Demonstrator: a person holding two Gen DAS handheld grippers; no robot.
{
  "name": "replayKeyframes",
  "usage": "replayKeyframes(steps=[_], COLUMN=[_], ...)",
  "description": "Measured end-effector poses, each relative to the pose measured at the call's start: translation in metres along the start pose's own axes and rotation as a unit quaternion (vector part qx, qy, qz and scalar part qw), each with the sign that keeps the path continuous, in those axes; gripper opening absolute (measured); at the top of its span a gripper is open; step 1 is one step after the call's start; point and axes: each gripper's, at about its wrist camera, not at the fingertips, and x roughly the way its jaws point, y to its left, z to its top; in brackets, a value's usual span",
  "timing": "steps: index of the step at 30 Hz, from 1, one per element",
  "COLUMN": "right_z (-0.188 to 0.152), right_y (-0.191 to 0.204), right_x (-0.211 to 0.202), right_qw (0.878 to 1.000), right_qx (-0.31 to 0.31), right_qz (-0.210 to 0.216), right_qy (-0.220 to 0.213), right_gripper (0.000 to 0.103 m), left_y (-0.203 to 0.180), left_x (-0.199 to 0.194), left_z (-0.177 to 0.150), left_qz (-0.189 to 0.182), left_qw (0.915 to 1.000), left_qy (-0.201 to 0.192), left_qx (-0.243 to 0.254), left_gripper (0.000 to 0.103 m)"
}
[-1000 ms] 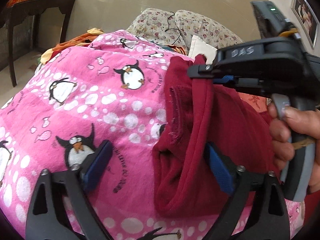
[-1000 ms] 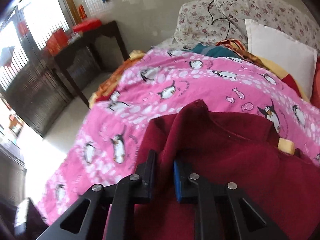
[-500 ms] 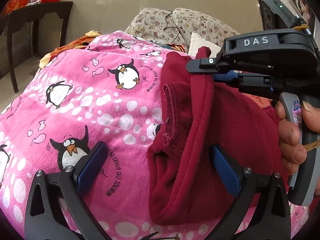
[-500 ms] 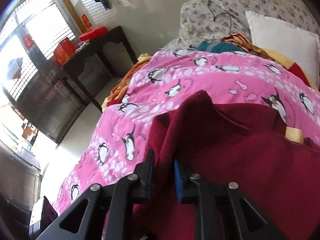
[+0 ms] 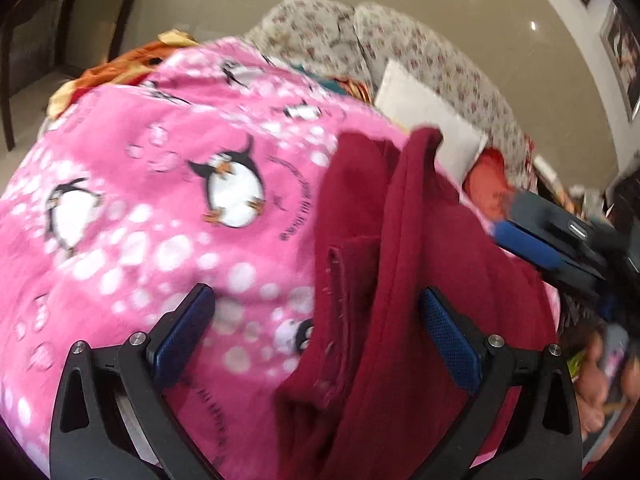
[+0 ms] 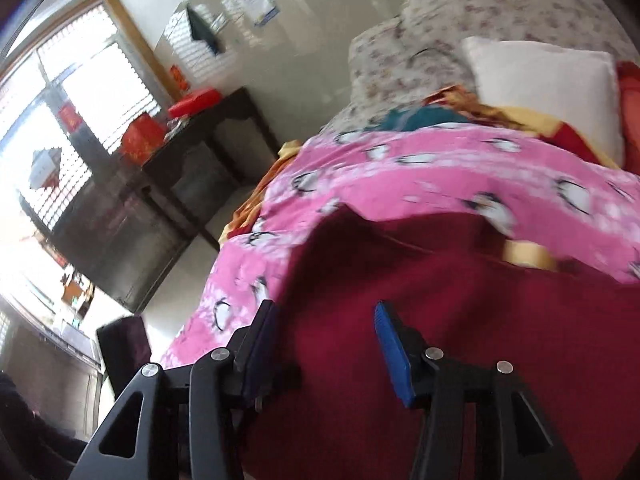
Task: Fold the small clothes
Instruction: 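Close the left gripper on the sweater while the right gripper keeps lifting its edge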
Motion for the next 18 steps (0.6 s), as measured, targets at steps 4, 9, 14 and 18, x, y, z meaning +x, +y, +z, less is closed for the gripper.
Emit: replayKeyframes(steps=[4, 9, 14, 18], right_z=[-0.022, -0.036, -0.036, -0.041], right_y=[-0.024, -0.065, -0.087, -0.078], right_x=[-0.033, -0.033, -0.022, -0.038], right_qw=[0.997, 0.991, 0.992, 0.993], right_qx=[-0.027, 0.009, 0.036, 0.043], right_qz=[-0.064, -0.120, -0.106, -0.079], right_qy=[-0.030, -0.049, -0.065, -0.082], right_gripper=[0.031, 0.030, 0.029, 0.029], left_y=[-0.010, -0.012, -0.011, 0.000], left_x=[0.010, 0.008, 0.005, 0.005], left_z=[0.006, 0.004, 0.005, 0.003], left_qz=[-0.005, -0.046, -0.075, -0.098], left_qw=[0.9998, 0.9984, 0.9960, 0.9939], left_qy=[0.014, 0.023, 0.042, 0.051], left_qx=[0.012, 0.022, 0.025, -0.003], left_gripper=[0.101, 0.061, 0.043, 0.049])
